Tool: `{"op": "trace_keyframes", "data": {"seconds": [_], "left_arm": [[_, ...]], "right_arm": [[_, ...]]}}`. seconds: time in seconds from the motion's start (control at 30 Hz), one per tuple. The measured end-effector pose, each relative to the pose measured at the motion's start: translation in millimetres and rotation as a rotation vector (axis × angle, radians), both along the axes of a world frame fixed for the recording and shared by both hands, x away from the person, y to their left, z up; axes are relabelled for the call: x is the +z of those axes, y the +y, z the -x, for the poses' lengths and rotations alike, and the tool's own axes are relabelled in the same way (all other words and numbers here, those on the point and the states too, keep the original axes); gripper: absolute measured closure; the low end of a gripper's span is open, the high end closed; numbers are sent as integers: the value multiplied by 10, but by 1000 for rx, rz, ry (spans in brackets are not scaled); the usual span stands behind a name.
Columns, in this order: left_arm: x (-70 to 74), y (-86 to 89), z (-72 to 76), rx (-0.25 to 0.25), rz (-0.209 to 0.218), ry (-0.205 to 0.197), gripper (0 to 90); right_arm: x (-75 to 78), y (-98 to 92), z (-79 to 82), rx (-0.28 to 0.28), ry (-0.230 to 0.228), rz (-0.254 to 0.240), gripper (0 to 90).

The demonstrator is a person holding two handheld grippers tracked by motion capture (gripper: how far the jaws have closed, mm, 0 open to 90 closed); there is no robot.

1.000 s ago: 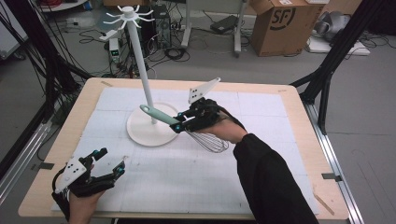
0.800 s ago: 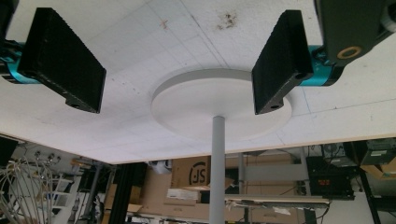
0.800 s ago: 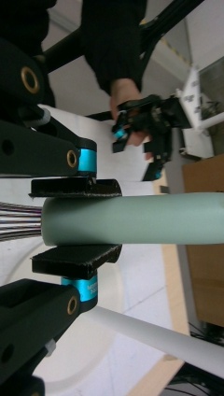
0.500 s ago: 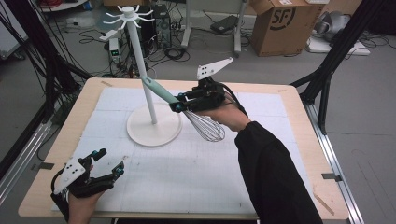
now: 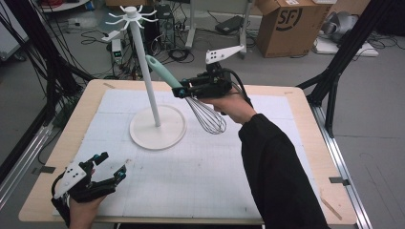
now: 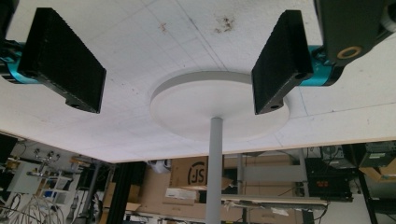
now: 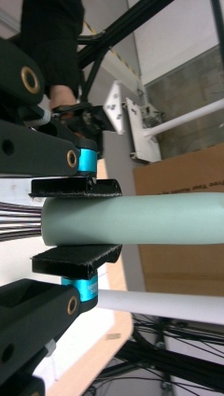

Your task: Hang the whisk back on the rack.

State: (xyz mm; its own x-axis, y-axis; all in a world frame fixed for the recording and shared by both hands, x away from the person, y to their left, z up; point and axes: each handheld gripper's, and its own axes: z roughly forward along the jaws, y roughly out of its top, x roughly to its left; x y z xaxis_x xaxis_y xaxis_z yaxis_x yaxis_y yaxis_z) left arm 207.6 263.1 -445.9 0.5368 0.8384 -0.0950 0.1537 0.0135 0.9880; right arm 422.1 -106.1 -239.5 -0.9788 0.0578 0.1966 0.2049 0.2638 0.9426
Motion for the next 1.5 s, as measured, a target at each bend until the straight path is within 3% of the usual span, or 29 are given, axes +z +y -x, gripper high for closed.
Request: {"op": "trace_keyframes", "data": {"seconds": [0.2,0.77,0.9,1.5], "left_arm": [[2,8,8,3,19,0,183],[-11,4,1,-9,28,15,183],[-15,12,6,-7,33,17,183],[-27,34,12,3,40,25,183]], "right_arm": [[172,-35,-89,-25,-27,-18,692],[455,-135,-337,-55,-53,-50,692],[486,-152,-393,-56,-47,-73,692],[478,-85,-572,-41,-30,-81,692]]}}
